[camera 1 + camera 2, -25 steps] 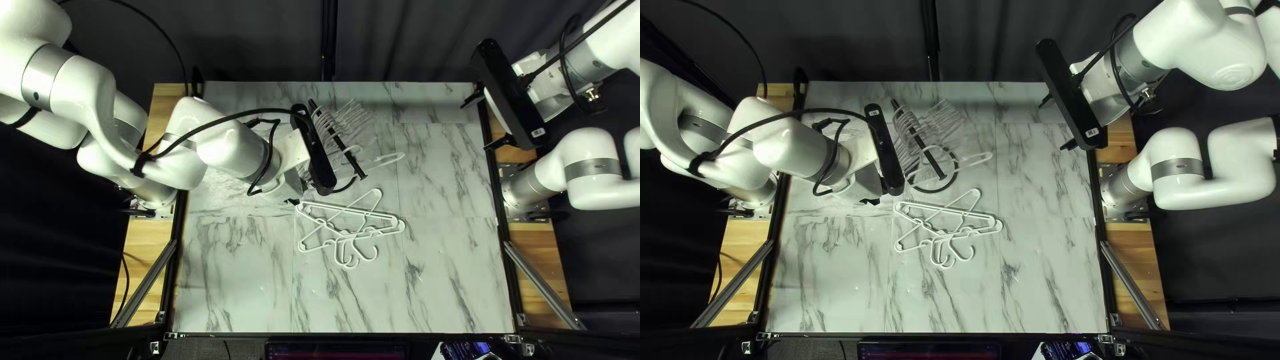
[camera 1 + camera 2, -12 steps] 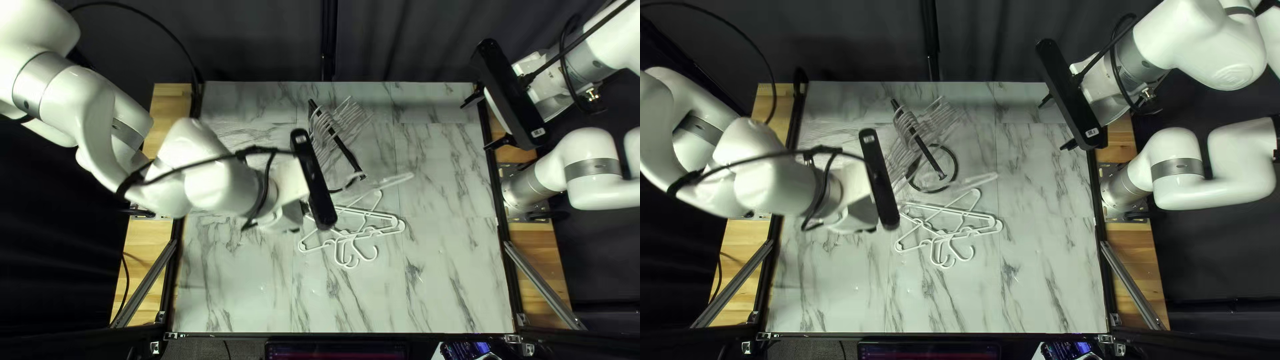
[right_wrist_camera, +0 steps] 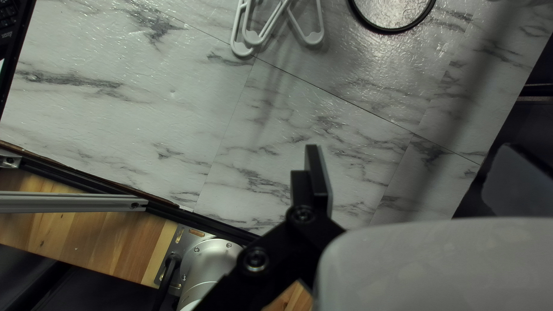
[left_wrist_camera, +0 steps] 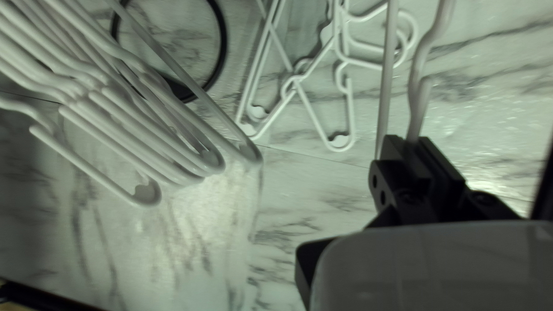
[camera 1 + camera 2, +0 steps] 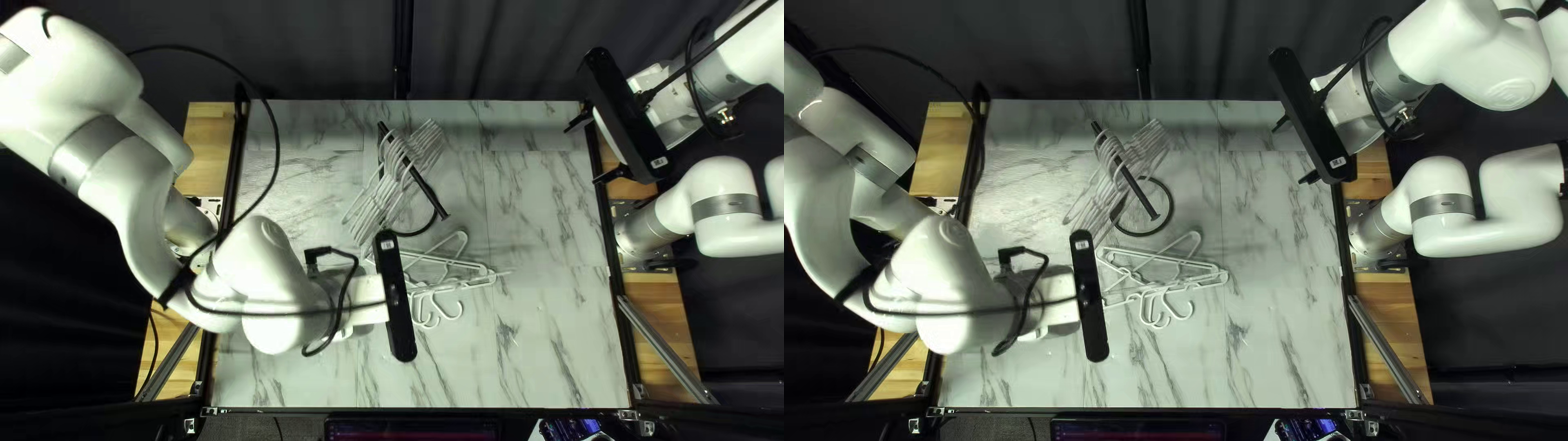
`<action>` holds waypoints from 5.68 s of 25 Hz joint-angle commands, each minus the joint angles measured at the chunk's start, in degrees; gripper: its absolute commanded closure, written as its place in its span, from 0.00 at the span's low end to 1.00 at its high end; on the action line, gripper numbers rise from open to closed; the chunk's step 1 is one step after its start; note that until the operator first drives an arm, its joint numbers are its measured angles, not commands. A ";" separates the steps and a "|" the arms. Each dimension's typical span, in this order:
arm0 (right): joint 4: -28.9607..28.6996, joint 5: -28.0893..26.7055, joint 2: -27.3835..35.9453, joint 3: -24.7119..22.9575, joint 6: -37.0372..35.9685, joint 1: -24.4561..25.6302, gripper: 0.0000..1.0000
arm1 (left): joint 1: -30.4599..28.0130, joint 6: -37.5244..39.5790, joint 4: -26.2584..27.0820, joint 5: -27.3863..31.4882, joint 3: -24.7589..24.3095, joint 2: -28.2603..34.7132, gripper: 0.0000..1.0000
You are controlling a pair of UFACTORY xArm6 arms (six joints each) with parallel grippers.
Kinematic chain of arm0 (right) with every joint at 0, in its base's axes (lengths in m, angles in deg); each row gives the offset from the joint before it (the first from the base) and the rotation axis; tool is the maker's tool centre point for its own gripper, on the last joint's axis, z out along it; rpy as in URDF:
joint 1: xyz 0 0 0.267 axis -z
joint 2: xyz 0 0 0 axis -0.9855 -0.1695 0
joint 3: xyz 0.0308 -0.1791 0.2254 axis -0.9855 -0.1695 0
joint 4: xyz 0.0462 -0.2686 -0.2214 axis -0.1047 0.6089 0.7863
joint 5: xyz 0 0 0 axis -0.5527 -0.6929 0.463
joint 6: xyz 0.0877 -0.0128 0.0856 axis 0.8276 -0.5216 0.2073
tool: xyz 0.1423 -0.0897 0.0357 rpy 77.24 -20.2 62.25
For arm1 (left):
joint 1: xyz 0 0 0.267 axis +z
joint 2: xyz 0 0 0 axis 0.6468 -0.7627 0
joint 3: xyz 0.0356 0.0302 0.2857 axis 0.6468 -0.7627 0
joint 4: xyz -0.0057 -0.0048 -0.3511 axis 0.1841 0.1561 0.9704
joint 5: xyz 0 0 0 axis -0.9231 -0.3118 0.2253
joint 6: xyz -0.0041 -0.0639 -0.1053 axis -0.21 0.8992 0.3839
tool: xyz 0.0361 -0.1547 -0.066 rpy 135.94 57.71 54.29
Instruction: Remove hangers from rack and place onto table
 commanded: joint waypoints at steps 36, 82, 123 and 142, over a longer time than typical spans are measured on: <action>0.00 0.00 0.00 0.00 0.00 0.00 0.00 | -10.09 10.81 -12.77 30.62 23.46 -34.00 1.00; 0.00 0.00 0.00 0.00 0.00 0.00 0.00 | -10.88 7.82 -23.29 26.84 19.94 -45.33 1.00; 0.00 0.00 0.00 0.00 0.00 0.00 0.00 | -5.97 -3.88 -12.36 9.00 -6.10 13.47 0.00; 0.00 0.00 0.00 0.00 0.00 0.00 0.00 | 7.72 -23.30 -3.84 6.69 -7.13 25.08 0.00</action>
